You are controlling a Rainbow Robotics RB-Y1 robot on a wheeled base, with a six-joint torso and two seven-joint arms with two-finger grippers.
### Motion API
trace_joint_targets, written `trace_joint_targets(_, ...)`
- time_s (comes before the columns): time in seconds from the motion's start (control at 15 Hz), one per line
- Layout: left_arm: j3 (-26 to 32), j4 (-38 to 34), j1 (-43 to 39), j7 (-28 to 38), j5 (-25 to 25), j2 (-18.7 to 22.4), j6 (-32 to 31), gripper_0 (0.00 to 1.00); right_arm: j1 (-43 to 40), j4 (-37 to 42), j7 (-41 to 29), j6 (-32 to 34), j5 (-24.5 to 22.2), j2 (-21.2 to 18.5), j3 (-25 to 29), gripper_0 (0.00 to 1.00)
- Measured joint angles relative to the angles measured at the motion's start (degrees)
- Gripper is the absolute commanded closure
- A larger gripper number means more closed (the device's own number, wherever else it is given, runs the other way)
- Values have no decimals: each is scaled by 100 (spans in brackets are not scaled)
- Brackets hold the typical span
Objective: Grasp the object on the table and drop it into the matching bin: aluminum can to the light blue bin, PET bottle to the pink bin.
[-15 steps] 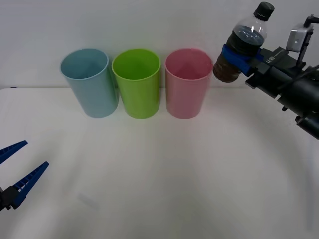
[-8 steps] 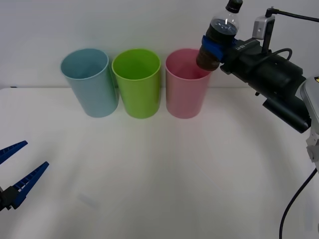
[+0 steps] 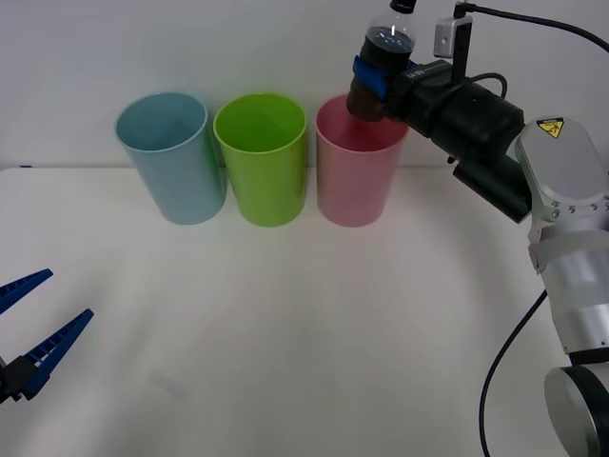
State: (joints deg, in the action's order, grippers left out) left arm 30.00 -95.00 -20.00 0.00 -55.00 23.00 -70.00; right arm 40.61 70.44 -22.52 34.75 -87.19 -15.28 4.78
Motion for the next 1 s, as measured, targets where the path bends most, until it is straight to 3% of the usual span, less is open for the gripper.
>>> trace_joint_targets(0.27,0,0,0,0,0,0,0,0,61,-92,67,-94,-106,101,-3,100)
trace_joint_targets(0.33,0,0,0,0,0,0,0,0,61,-92,85,-93,-106,100,-1,94)
trace_joint_targets(0.4,0,0,0,0,0,0,0,0,61,-92,105,-93,-106,104,7,44)
trace_joint_targets(0.47,0,0,0,0,0,0,0,0,61,-92,133,-90,-107,104,16,9)
trace_joint_targets(0.53,0,0,0,0,0,0,0,0,61,-92,154,-83,-107,104,24,0)
trace_joint_targets(1.0,0,0,0,0,0,0,0,0,35,-92,184,95,-110,83,194,0)
